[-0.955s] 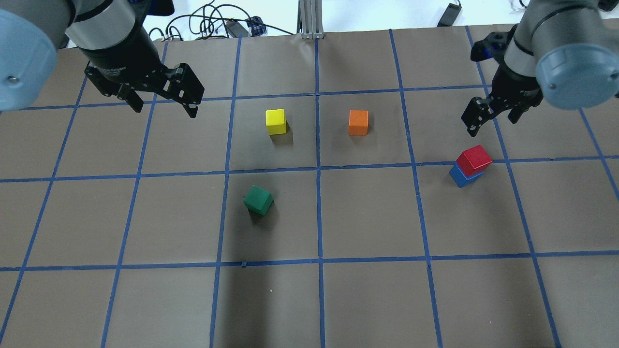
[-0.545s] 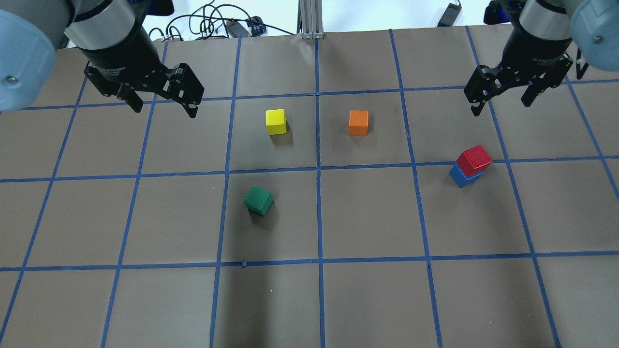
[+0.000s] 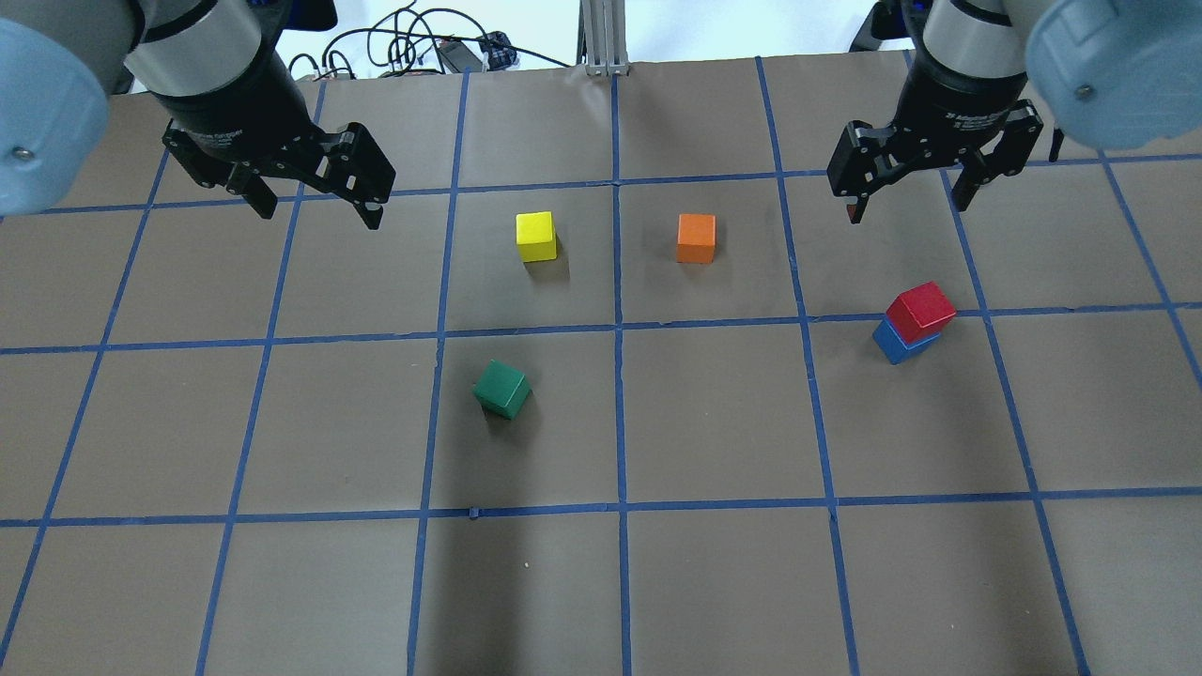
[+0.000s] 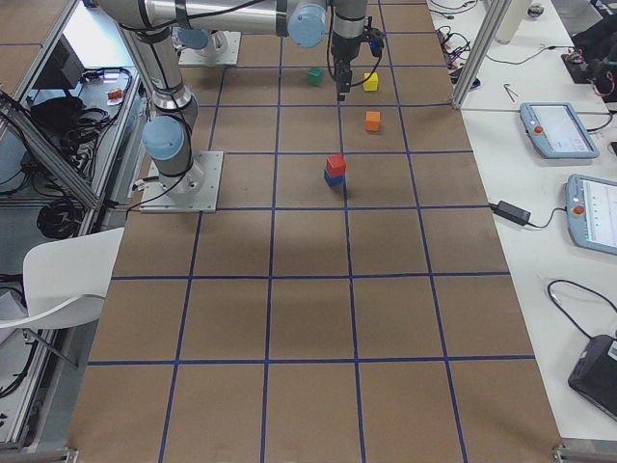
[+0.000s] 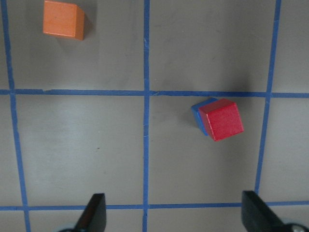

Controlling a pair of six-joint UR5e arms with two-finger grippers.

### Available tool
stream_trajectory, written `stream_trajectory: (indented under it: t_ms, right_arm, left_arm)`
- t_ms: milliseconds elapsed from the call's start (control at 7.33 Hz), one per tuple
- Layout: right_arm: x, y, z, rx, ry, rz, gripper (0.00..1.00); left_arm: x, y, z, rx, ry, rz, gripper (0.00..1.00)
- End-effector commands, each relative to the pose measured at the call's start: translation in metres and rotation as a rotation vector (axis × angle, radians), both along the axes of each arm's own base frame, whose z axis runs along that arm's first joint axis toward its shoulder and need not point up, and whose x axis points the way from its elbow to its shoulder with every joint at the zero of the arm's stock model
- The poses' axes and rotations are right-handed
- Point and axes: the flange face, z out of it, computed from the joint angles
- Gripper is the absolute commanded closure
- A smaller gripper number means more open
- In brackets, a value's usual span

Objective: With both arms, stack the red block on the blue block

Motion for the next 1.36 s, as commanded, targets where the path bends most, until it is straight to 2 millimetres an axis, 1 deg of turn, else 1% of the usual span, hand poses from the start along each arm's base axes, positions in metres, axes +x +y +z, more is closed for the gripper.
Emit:
stream_trajectory:
  t_ms: [0, 136, 273, 545, 682, 955, 1091, 1227]
  right_arm:
    - [0.049, 0.012, 0.003, -0.007, -0.098, -0.038, 0.0]
    - [0.042, 0.008, 0.002, -0.005, -0.105, -0.054, 0.0]
    - [0.035, 0.008, 0.004, -0.014, -0.089, -0.06, 0.0]
    - [0.011, 0.006, 0.009, -0.017, -0.089, -0.096, 0.0]
    - [0.008, 0.012, 0.019, -0.034, -0.088, -0.107, 0.0]
    - [0.008, 0.019, 0.026, -0.042, -0.084, -0.111, 0.0]
    - [0.0, 0.02, 0.024, -0.04, -0.003, -0.105, 0.0]
    - [-0.002, 0.021, 0.023, -0.033, 0.015, -0.106, 0.0]
  left_arm:
    - [0.001, -0.001, 0.0, -0.002, 0.0, 0.001, 0.0]
    - [0.0, 0.0, 0.0, -0.003, 0.0, 0.001, 0.0]
    - [0.001, -0.001, 0.0, -0.003, 0.0, 0.002, 0.0]
    - [0.001, -0.001, 0.0, -0.003, 0.0, 0.002, 0.0]
    - [0.001, -0.001, 0.0, -0.003, 0.0, 0.002, 0.0]
    - [0.001, 0.0, 0.0, -0.001, 0.0, 0.002, 0.0]
    - [0.001, 0.0, 0.0, -0.001, 0.0, 0.002, 0.0]
    - [0.001, 0.0, -0.001, 0.001, 0.0, 0.002, 0.0]
